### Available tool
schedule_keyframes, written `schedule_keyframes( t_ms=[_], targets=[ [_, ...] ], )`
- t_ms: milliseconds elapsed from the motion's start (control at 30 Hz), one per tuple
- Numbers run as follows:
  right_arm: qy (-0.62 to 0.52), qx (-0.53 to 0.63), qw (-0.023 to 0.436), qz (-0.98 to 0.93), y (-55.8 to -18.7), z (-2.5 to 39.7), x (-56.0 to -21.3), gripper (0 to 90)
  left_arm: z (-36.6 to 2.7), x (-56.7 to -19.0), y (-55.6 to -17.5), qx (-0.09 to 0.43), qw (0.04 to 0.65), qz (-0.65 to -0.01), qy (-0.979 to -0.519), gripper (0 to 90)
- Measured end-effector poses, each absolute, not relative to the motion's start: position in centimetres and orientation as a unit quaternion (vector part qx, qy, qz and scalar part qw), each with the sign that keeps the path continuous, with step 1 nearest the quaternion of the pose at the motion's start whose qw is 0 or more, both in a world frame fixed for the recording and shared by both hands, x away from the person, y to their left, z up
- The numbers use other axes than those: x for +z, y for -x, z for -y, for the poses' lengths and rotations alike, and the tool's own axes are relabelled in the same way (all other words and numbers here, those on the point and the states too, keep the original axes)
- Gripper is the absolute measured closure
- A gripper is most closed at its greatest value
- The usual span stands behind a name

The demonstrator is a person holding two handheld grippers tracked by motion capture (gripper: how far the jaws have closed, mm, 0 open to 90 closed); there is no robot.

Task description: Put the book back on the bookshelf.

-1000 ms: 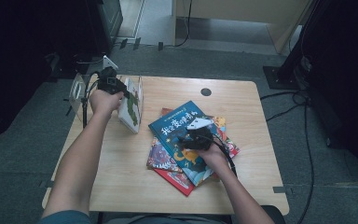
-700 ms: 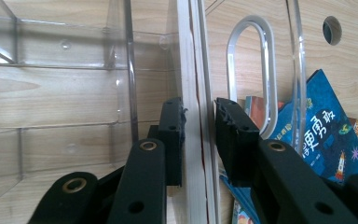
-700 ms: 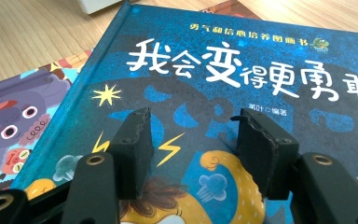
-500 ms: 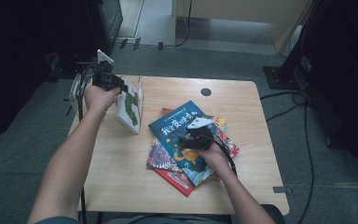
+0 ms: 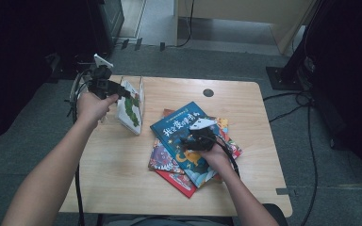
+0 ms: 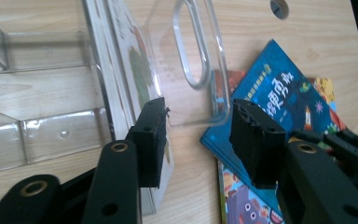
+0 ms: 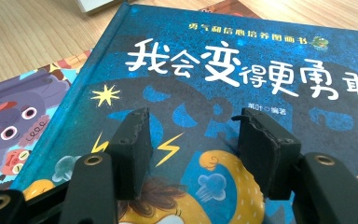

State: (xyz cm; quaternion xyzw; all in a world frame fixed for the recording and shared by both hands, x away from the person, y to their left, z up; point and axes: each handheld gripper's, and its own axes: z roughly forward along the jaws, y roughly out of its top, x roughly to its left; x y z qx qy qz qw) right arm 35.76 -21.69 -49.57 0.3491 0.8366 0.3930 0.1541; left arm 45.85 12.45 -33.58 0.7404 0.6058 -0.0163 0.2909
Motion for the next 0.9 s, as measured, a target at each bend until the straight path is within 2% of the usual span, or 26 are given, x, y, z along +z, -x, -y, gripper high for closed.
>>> schedule_keyframes(
  t_ms=[500,700,900],
  targets=[
    [-0.344,0.395,0.147,-0.839,-36.0,21.7,-49.5,43.5,-11.4,-35.5,-41.8,-0.030,0.309,-0.567,-0.763,49.7],
    [-0.344,0.395,0.147,-0.839,-36.0,21.8,-49.5,43.6,-10.2,-36.5,-40.1,-0.009,0.299,-0.542,-0.785,48.0],
    [-0.350,0.399,0.138,-0.836,-35.8,21.9,-49.5,45.3,-9.3,-37.5,-39.0,-0.024,0.307,-0.521,-0.796,46.8]
  ],
)
